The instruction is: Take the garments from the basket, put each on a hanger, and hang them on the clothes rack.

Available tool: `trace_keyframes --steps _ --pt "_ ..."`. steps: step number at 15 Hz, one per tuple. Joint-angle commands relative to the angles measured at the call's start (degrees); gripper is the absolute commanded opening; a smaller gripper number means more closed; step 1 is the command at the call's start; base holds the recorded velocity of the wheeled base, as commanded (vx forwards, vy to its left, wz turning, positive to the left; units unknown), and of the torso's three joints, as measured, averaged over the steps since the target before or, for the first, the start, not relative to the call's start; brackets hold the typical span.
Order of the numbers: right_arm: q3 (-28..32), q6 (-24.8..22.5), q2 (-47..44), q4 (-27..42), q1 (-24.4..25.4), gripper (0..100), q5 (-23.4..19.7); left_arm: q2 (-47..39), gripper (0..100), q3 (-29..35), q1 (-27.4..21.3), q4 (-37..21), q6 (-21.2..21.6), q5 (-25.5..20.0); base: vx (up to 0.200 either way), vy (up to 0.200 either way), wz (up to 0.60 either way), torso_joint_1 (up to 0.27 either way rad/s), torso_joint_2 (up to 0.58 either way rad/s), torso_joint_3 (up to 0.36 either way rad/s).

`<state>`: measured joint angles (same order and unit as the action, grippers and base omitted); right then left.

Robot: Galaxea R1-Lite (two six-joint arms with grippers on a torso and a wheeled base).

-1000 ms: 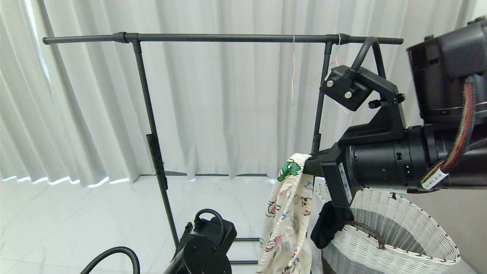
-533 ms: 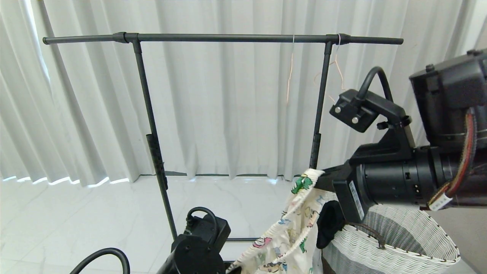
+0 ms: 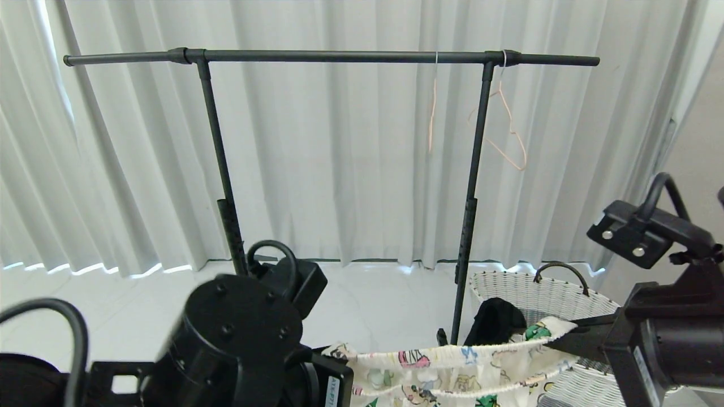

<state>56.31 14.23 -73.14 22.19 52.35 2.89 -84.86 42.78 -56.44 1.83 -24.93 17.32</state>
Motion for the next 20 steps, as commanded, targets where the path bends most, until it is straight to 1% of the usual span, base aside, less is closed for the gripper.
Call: trace_keyframes --steps 1,2,3,4,6,7,8,9,10,11,13,14,15,17,18,20 --pt "2.8 0.0 2.7 0.5 -0.7 0 0.3 6.9 0 18.0 2.0 -19.2 0.2 -6.5 0.0 0.0 0.0 0.0 0.0 0.0" --pt "5.7 0.0 2.2 0.8 -1.2 0 0.5 6.9 0 23.1 2.3 -23.4 0.2 -7.7 0.0 0.0 0.0 0.0 0.0 0.0" --pt "10.1 -0.1 1.1 1.5 -2.2 0 0.5 6.2 0 28.2 2.8 -25.8 0.4 -7.7 0.0 0.0 0.0 0.0 0.0 0.0" --pt "14.2 -0.2 -0.1 2.3 -3.2 0 0.4 5.5 0 30.3 3.7 -25.9 2.1 -7.4 0.0 0.0 0.0 0.0 0.0 0.0" --pt "22.0 -0.3 -2.4 4.1 -4.1 0 0.4 5.8 0 30.1 5.6 -25.7 8.7 -3.9 0.0 0.0 0.0 0.0 0.0 0.0" --pt "25.5 -0.3 -3.4 5.0 -4.1 0 0.4 6.6 0 29.4 5.6 -24.2 9.4 -2.8 0.0 0.0 0.0 0.0 0.0 0.0" --pt "27.7 -0.3 -4.1 6.1 -4.1 0 0.4 7.6 0 28.4 5.4 -20.5 9.5 -2.8 0.0 0.0 0.0 0.0 0.0 0.0" --pt "28.2 -0.4 -4.1 7.2 -4.0 0 0.4 8.0 0 27.1 5.4 -17.5 9.9 -2.7 0.0 0.0 0.0 0.0 0.0 0.0" --pt "28.1 -0.4 -3.6 8.0 -3.9 0 0.4 8.5 0 26.2 5.4 -15.8 10.9 -2.6 0.0 0.0 0.0 0.0 0.0 0.0" --pt "28.0 -0.3 -1.4 10.8 -2.9 0 -0.3 9.1 0 24.8 5.4 -13.3 13.4 -2.7 0.0 0.0 0.0 0.0 0.0 0.0" --pt "28.0 0.3 2.8 17.5 1.3 0 -2.7 8.2 0 25.9 4.9 -8.6 14.4 -3.1 0.0 0.0 0.0 0.0 0.0 0.0" --pt "27.8 0.5 4.0 19.3 2.7 0 -3.9 7.3 0 26.7 4.8 -7.1 14.5 -3.3 0.0 0.0 0.0 0.0 0.0 0.0" --pt "27.7 1.2 4.9 21.2 6.1 0 -4.9 5.5 0 29.0 4.8 -6.4 14.6 -3.3 0.0 0.0 0.0 0.0 0.0 0.0" --pt "27.8 3.0 4.1 21.1 10.8 0 -4.9 2.7 0 31.3 4.6 -6.4 14.6 -3.4 0.0 0.0 0.0 0.0 0.0 0.0" --pt "27.8 3.1 3.3 21.1 13.0 0 -4.7 1.5 0 31.8 4.6 -6.4 14.6 -3.4 0.0 0.0 0.0 0.0 0.0 0.0" --pt "27.9 3.1 2.0 21.0 15.2 0 -4.6 0.7 0 31.8 4.6 -6.4 14.6 -4.0 0.0 0.0 0.0 0.0 0.0 0.0"
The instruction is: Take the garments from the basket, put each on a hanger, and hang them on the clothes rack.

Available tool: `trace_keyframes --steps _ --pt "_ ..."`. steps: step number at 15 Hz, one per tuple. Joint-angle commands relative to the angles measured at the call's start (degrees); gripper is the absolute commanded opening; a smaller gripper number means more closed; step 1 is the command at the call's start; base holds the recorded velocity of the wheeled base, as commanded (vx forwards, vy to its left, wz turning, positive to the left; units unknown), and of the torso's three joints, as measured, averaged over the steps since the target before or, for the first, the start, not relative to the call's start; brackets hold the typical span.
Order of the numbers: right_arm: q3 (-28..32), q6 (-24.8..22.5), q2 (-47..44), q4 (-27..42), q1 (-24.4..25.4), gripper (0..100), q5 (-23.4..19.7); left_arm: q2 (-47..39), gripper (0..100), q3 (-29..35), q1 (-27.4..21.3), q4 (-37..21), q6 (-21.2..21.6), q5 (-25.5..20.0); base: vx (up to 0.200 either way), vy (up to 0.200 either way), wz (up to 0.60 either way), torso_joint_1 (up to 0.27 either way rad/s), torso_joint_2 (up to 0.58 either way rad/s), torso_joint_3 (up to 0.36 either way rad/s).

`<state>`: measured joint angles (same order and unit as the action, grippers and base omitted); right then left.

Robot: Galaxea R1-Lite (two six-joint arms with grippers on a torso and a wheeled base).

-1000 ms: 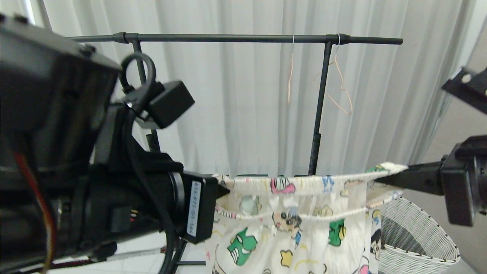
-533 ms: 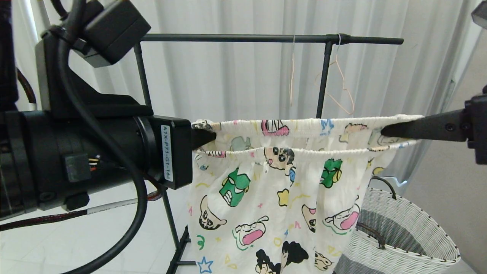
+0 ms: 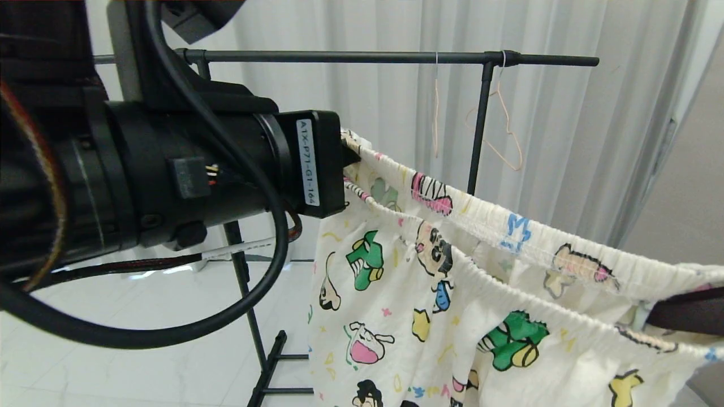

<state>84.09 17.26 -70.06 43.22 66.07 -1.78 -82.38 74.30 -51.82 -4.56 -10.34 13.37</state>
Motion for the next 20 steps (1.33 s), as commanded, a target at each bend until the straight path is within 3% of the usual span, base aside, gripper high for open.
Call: trace_keyframes --steps 1,4,8,11,15,20 --pt "0.2 0.1 -1.2 -0.1 1.6 0 0.0 -1.8 0 0.1 0.0 0.0 0.0 -0.5 0.0 0.0 0.0 0.0 0.0 0.0" --pt "0.1 0.0 -1.0 -0.1 1.3 0 0.5 0.0 0 -0.8 -0.1 -1.7 0.1 -0.7 0.0 0.0 0.0 0.0 0.0 0.0" --pt "0.5 -0.6 -2.2 -6.0 -2.2 0 4.2 10.1 0 -3.5 -7.2 -18.1 -0.3 -0.8 0.0 0.0 0.0 0.0 0.0 0.0" --pt "1.3 -3.3 -5.5 -11.8 -6.5 0 3.7 13.9 0 -10.0 -11.7 -19.1 -0.2 -0.8 0.0 0.0 0.0 0.0 0.0 0.0" --pt "8.3 -3.5 -11.8 -13.3 -8.2 0 2.8 13.7 0 -11.2 -17.2 -18.9 -0.5 -0.6 0.0 0.0 0.0 0.0 0.0 0.0" --pt "9.8 -3.5 -13.6 -13.2 -8.3 0 2.9 14.7 0 -13.4 -18.2 -18.9 -0.2 -0.3 0.0 0.0 0.0 0.0 0.0 0.0"
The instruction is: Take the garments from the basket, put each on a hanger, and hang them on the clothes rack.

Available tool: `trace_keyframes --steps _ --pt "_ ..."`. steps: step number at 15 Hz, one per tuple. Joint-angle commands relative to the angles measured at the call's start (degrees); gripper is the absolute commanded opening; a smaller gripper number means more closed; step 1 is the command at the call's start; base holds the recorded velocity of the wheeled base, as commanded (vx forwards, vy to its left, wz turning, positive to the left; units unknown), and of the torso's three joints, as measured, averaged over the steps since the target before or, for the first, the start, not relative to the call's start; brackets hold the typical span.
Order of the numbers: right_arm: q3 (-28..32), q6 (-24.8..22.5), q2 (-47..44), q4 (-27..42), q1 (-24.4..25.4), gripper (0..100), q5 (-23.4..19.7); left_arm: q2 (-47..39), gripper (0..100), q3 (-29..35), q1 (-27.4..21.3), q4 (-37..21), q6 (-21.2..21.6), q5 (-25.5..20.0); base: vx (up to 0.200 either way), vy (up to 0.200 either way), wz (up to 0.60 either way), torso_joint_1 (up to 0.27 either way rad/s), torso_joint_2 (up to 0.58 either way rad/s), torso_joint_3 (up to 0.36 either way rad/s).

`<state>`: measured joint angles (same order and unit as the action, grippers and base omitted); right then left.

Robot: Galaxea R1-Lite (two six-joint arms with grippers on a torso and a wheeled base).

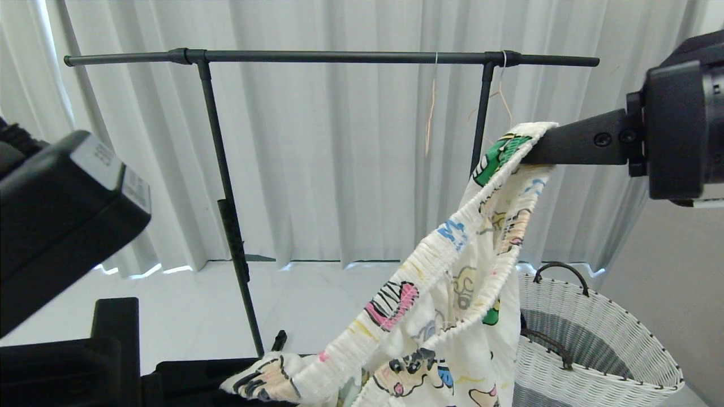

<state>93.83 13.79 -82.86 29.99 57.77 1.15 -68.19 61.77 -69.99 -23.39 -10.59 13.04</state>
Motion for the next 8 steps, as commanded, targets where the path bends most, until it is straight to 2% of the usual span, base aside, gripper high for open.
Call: trace_keyframes --steps 1,2,4,5,8 --pt "-0.4 0.0 -0.3 0.4 -0.1 0 0.3 0.6 0 -1.3 0.4 -0.1 0.1 0.2 0.0 0.0 0.0 0.0 0.0 0.0" --pt "-0.9 0.0 0.6 0.8 -0.3 0 0.3 0.6 0 -1.2 1.1 -0.1 0.1 0.2 0.0 0.0 0.0 0.0 0.0 0.0" --pt "-4.1 0.0 4.4 3.1 -1.6 0 0.3 -0.1 0 -0.1 6.0 0.7 2.0 0.1 0.0 0.0 0.0 0.0 0.0 0.0" --pt "-6.3 0.0 7.4 4.9 -2.0 0 0.3 -1.7 0 -0.2 10.0 3.2 4.4 0.1 0.0 0.0 0.0 0.0 0.0 0.0" --pt "-9.2 -0.1 11.7 7.7 -2.0 0 0.3 -6.0 0 0.7 14.8 10.7 6.2 0.1 0.0 0.0 0.0 0.0 0.0 0.0"
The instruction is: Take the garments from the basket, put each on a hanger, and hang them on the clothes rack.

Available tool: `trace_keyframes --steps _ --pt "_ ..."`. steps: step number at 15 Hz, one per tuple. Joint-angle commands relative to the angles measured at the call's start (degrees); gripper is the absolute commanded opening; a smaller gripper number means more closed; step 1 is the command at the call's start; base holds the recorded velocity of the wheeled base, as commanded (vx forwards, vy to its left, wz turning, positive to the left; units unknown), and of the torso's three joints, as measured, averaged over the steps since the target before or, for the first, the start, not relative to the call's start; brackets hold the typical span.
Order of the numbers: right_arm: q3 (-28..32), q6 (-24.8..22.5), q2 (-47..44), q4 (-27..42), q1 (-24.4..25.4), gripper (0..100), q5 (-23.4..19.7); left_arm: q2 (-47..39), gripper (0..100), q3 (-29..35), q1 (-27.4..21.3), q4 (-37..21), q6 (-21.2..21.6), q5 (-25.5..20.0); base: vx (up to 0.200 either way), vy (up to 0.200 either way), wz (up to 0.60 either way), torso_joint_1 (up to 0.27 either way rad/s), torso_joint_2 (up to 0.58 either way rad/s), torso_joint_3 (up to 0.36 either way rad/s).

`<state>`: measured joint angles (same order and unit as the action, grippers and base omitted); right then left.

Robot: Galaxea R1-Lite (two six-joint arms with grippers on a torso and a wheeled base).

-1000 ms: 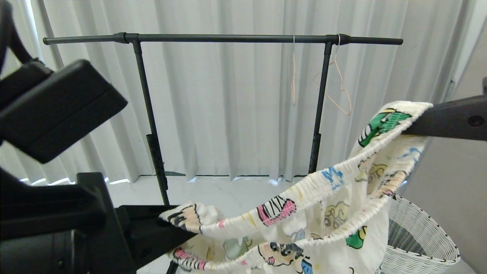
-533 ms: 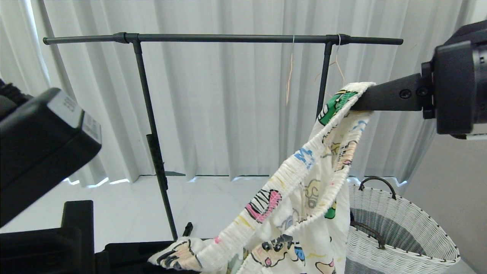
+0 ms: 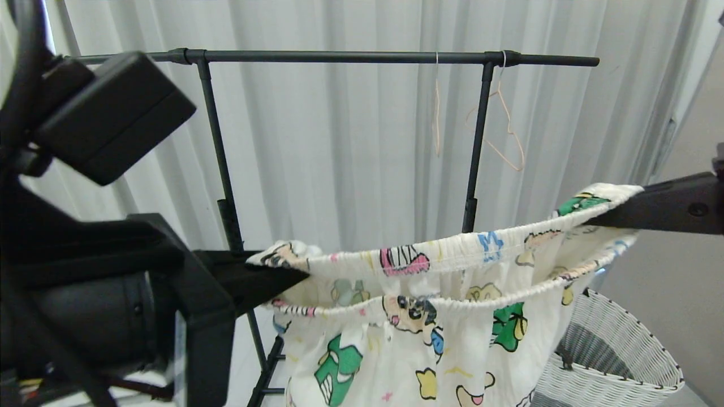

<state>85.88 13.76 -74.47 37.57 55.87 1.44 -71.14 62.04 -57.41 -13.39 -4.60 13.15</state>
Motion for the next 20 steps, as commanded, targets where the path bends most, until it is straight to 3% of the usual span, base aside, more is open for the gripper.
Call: trace_keyframes --steps 1,16,17,20 --pt "-1.2 -0.1 3.5 0.6 -0.1 0 0.1 -3.6 0 0.5 2.3 1.1 0.2 0.0 0.0 0.0 0.0 0.0 0.0 0.0" --pt "-1.4 -1.1 3.7 2.2 0.2 0 0.1 -3.8 0 1.2 2.3 1.3 0.2 0.0 0.0 0.0 0.0 0.0 0.0 0.0" --pt "-1.4 -1.1 4.1 2.9 0.3 100 0.0 -3.8 0 1.2 2.3 1.3 0.2 0.0 0.0 0.0 0.0 0.0 0.0 0.0" --pt "-4.1 -2.5 6.5 3.2 0.3 100 -0.1 -4.9 0 0.8 3.5 1.2 0.3 2.4 0.0 0.0 0.0 0.0 0.0 0.0"
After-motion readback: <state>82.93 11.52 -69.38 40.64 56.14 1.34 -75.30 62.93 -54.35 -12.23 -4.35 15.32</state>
